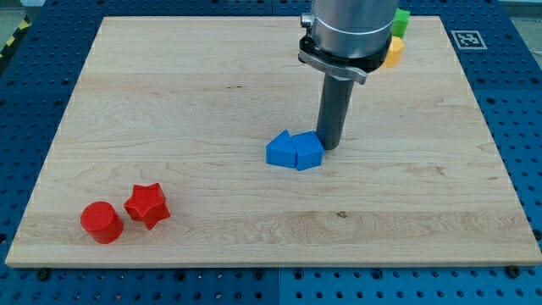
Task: Push the blue cube and blue triangle to the red star
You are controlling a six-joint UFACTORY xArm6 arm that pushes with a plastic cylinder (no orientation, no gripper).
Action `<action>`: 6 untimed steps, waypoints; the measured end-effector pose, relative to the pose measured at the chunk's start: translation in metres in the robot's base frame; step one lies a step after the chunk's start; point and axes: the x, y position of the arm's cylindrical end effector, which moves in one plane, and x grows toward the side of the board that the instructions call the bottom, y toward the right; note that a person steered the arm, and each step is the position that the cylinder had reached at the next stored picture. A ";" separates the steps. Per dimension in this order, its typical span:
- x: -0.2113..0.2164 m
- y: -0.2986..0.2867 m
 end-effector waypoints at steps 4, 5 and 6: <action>0.047 -0.060; 0.066 -0.076; 0.067 -0.096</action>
